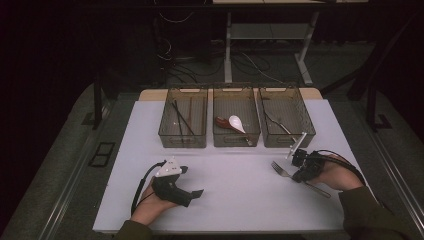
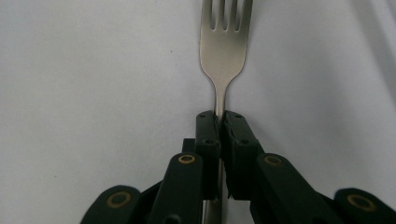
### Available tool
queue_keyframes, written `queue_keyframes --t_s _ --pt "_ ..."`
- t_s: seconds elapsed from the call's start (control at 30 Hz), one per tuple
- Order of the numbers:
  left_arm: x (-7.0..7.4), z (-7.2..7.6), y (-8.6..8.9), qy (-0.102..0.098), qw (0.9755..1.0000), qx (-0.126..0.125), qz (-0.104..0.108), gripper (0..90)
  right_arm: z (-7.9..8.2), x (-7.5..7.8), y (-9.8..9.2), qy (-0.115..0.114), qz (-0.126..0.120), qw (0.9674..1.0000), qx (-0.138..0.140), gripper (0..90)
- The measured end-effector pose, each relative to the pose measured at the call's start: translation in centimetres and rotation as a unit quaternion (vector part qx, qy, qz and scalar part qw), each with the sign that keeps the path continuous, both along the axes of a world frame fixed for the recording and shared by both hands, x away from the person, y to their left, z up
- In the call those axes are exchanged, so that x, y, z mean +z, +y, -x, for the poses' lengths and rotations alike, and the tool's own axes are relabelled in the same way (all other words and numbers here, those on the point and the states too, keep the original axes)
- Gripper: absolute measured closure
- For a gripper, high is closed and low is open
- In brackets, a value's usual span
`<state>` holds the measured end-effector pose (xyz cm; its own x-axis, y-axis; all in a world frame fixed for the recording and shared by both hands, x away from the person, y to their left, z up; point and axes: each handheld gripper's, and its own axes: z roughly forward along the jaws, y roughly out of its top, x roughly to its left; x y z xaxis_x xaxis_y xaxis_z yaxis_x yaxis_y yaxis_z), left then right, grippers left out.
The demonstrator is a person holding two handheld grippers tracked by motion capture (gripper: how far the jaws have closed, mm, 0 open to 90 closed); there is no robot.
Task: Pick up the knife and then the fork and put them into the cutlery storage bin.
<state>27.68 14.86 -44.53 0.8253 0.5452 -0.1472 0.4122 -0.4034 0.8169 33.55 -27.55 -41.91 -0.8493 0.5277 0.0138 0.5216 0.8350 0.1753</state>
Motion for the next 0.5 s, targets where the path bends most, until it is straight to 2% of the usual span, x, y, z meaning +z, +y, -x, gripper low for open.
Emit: queue_keyframes --t_s 0.07,0.23,0.33,0.5 --pt "0.0 0.0 0.0 0.001 1.0000 -0.001 0.000 0.6 0.0 0.2 -0.2 0.001 -0.009 0.9999 -0.009 84.7" --pt "0.0 0.0 0.1 0.000 1.0000 -0.003 0.002 0.6 -0.2 1.1 -1.3 -0.019 -0.042 0.9986 -0.025 84.7" --pt "0.0 0.1 0.1 -0.002 1.0000 -0.004 0.000 0.6 -0.1 1.4 -1.7 -0.033 -0.056 0.9970 -0.042 84.8" --pt "0.1 0.2 0.1 -0.002 1.0000 -0.003 0.001 0.6 0.0 2.1 -2.4 -0.055 -0.094 0.9922 -0.062 84.8"
